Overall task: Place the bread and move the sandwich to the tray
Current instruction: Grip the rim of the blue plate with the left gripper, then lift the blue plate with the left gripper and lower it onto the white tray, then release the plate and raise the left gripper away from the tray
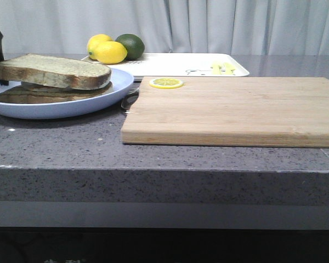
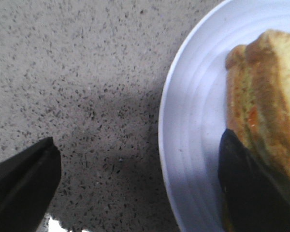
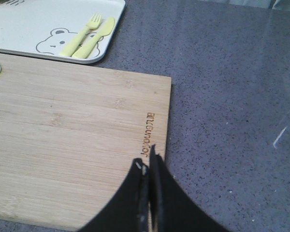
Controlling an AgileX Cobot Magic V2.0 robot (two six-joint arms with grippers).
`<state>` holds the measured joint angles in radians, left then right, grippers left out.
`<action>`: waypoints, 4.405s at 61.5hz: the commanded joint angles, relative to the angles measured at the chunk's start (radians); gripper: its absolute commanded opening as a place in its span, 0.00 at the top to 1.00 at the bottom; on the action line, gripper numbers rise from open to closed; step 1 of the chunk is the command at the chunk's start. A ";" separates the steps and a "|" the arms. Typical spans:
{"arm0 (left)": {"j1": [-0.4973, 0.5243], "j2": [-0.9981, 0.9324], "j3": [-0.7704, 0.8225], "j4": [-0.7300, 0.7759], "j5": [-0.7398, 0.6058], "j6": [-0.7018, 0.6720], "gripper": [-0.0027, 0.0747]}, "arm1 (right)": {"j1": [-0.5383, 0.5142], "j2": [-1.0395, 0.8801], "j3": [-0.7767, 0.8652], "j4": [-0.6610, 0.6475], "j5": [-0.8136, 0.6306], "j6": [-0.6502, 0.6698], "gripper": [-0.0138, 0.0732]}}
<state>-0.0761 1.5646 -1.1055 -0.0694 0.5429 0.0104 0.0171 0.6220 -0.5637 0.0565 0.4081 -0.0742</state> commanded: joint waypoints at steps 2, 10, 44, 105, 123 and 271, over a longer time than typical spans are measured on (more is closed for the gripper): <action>0.000 -0.016 -0.036 -0.005 -0.036 -0.003 0.16 | -0.004 -0.001 -0.026 0.000 -0.081 -0.001 0.97; 0.000 -0.011 -0.036 -0.008 -0.025 -0.003 0.32 | -0.004 -0.001 -0.026 0.000 -0.080 -0.001 0.97; 0.000 -0.011 -0.036 -0.030 -0.025 -0.003 0.99 | -0.004 -0.001 -0.026 0.000 -0.079 -0.001 0.97; 0.070 0.164 -0.583 -0.612 0.223 0.235 0.99 | -0.004 -0.001 -0.026 0.000 -0.077 -0.001 0.97; -0.026 0.505 -1.047 -0.613 0.341 0.174 0.99 | -0.004 -0.001 -0.026 0.000 -0.077 -0.001 0.97; -0.075 1.004 -1.751 -0.639 0.248 0.445 0.60 | -0.004 0.004 -0.026 0.000 -0.088 -0.001 0.97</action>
<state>-0.1654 2.6457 -2.7772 -0.6715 0.8019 0.4535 0.0171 0.6220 -0.5617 0.0565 0.4046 -0.0725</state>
